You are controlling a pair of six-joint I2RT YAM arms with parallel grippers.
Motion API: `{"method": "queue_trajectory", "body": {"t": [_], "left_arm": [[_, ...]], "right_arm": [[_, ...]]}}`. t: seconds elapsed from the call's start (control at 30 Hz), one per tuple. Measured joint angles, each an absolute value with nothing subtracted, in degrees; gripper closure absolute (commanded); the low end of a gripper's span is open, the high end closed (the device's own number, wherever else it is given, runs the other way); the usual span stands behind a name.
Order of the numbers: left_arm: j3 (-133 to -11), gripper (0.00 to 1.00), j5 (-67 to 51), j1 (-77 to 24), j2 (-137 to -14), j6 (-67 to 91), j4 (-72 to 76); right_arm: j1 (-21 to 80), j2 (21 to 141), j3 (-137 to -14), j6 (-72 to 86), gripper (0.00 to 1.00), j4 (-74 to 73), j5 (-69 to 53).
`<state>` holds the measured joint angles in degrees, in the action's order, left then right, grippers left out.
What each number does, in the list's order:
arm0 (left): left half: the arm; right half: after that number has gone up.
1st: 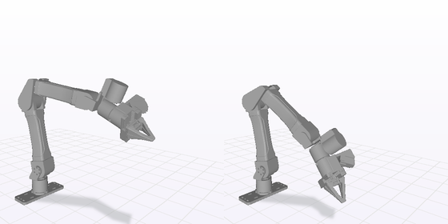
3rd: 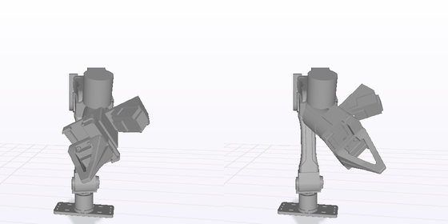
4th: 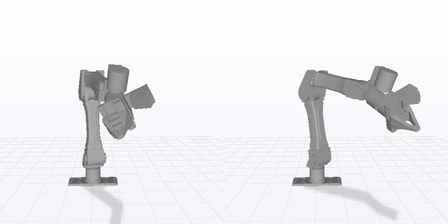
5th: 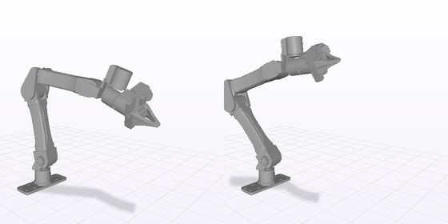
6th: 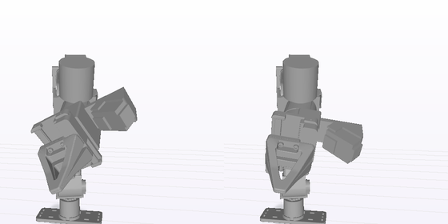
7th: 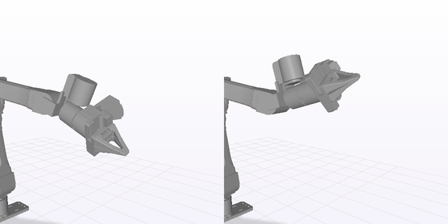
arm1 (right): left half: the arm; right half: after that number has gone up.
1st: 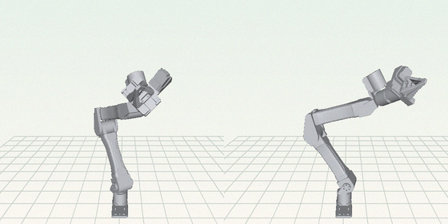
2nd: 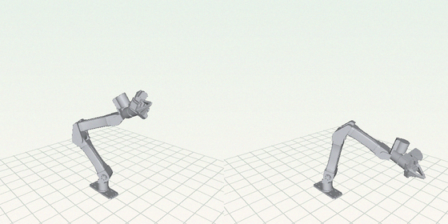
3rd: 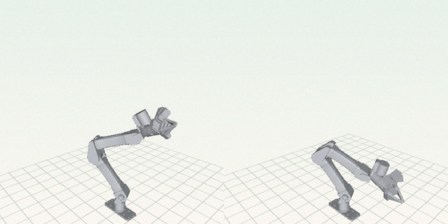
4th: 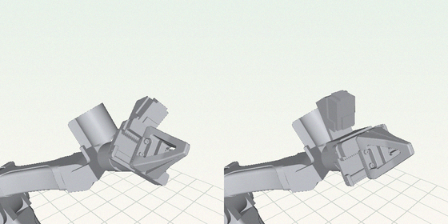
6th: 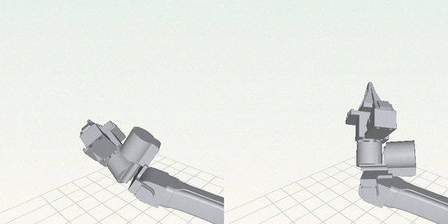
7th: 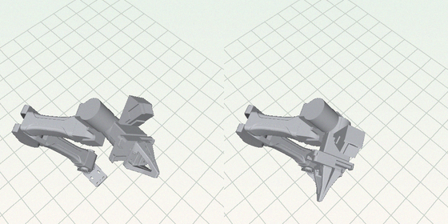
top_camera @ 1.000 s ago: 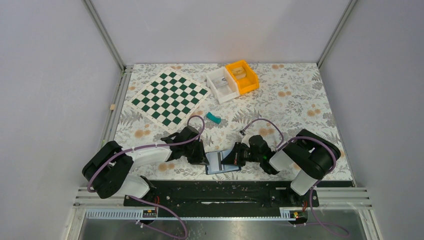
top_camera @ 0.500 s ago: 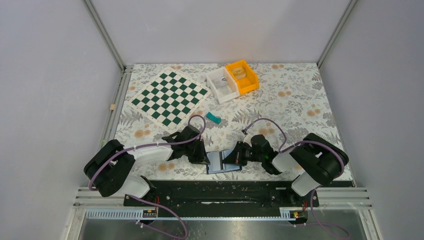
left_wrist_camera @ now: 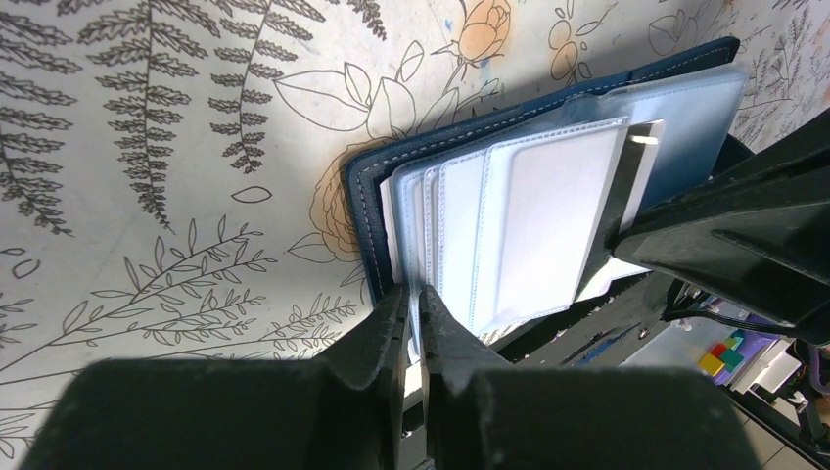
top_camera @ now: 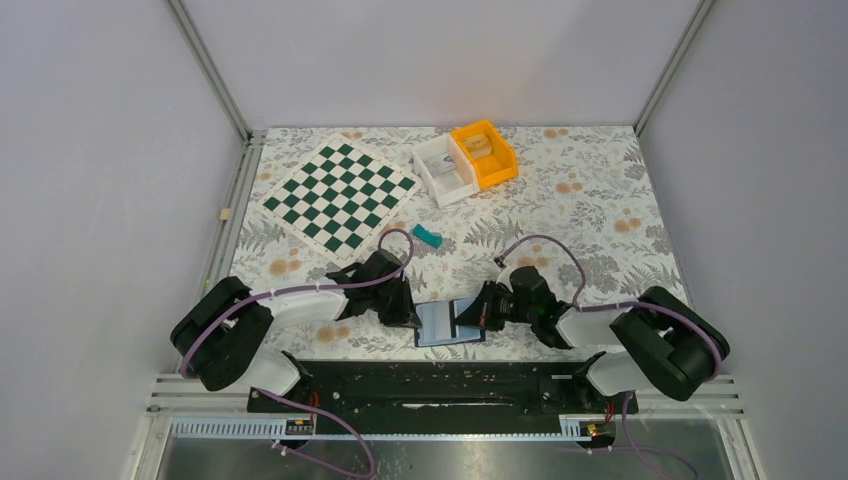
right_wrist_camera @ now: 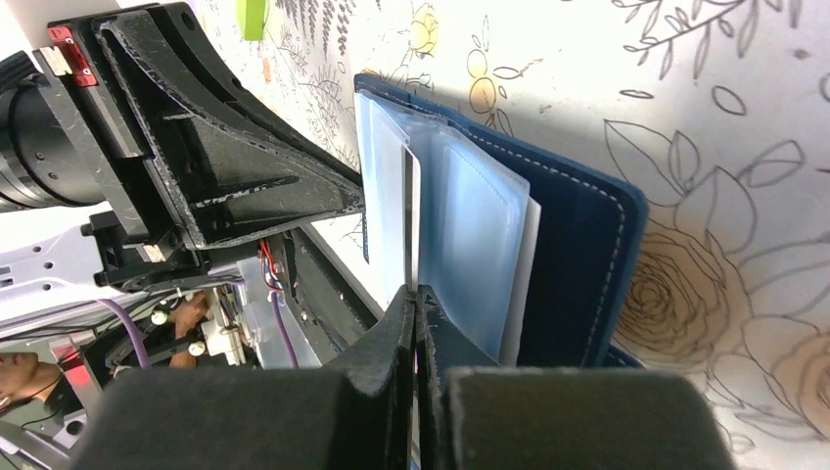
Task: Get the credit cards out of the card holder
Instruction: Remove the credit card from the card holder.
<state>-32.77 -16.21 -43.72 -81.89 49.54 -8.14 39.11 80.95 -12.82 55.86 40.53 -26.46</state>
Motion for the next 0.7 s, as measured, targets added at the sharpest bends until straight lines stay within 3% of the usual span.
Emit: {"method": "queue_trajectory", "body": {"t": [0.53,0.7], "left_arm": [[-33.0,0.89,-15.9,-43.9,-81.8,49.5,-8.6],[-33.3,0.78,-15.4,-43.9,-80.6,49.1,-10.7]], "right_arm": [[36.9,64.5,-14.0,51.2,1.00,18.1,-22.7],[36.4,58.9,-15.7,49.9,1.00,11.6,-21.5]]}}
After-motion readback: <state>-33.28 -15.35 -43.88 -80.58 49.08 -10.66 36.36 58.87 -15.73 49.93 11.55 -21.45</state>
